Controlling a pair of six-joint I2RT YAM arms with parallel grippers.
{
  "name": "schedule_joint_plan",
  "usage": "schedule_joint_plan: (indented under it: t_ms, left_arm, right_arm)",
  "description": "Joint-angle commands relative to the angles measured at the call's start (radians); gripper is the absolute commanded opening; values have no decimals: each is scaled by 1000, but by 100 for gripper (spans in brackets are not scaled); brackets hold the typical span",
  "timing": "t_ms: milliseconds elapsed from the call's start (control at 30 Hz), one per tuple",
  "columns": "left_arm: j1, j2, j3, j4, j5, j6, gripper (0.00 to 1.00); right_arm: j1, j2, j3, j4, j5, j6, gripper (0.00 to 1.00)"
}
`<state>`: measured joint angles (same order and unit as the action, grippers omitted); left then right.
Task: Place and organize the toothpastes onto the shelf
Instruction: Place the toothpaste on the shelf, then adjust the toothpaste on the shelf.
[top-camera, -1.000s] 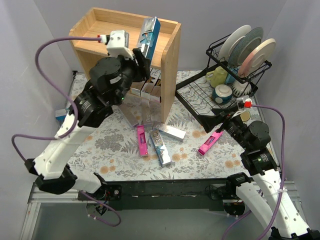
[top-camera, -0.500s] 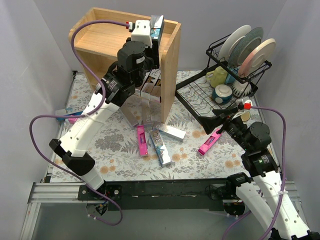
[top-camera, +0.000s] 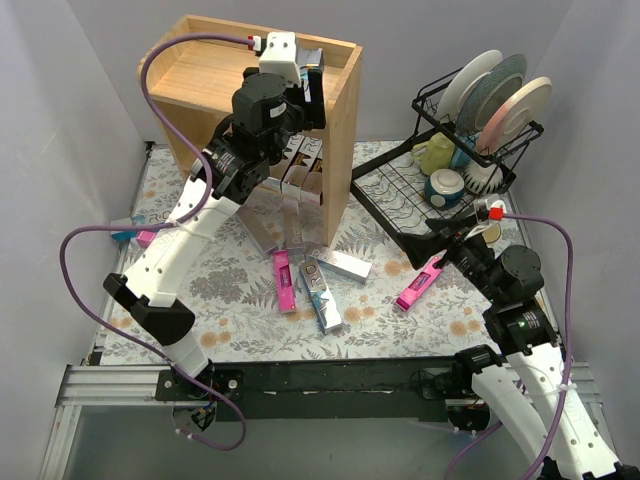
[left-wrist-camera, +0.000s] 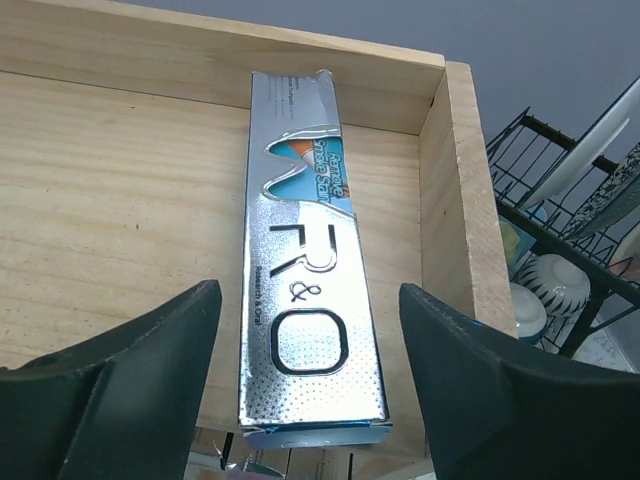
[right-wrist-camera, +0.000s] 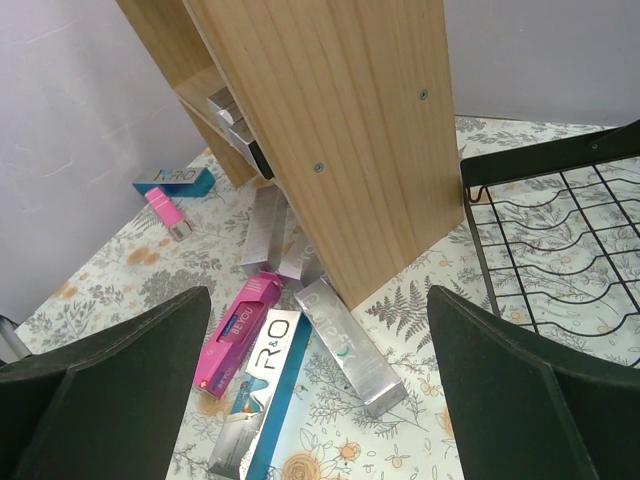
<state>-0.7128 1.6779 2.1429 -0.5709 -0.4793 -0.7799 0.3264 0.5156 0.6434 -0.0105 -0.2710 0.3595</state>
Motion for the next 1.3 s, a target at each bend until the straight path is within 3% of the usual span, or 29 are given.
schedule_joint_plan:
  t_ms: [0, 100, 233, 400, 600, 833, 1067, 1267]
  left_arm:
    - [-4, -59, 0, 63, 35, -44, 74]
    - [12, -104, -54, 127, 12, -82, 74]
    - [99, -142, -118, 189, 21, -241, 74]
    - [243, -95, -77, 140, 229, -409, 73]
    - [320, 0, -23, 118, 448, -512, 69]
    - [326, 74, 32, 125, 613, -556, 61]
    - [326, 92, 12, 152, 706, -617, 45]
    - [288, 91, 5, 184, 688, -644, 33]
  right_arm:
    - [-4, -11, 4, 12, 6, -17, 98]
    - [-4, -12, 2, 12, 7, -14, 97]
    - [-4, -11, 6, 12, -2, -8, 97]
    - [-4, -19, 15, -28, 0, -11, 97]
    - [-6, -32, 21, -54, 7, -16, 97]
    - [-6, -35, 24, -68, 16, -21, 97]
    - [-6, -34, 22, -71, 18, -22, 97]
    - [-4, -38, 10, -65, 16, -14, 96]
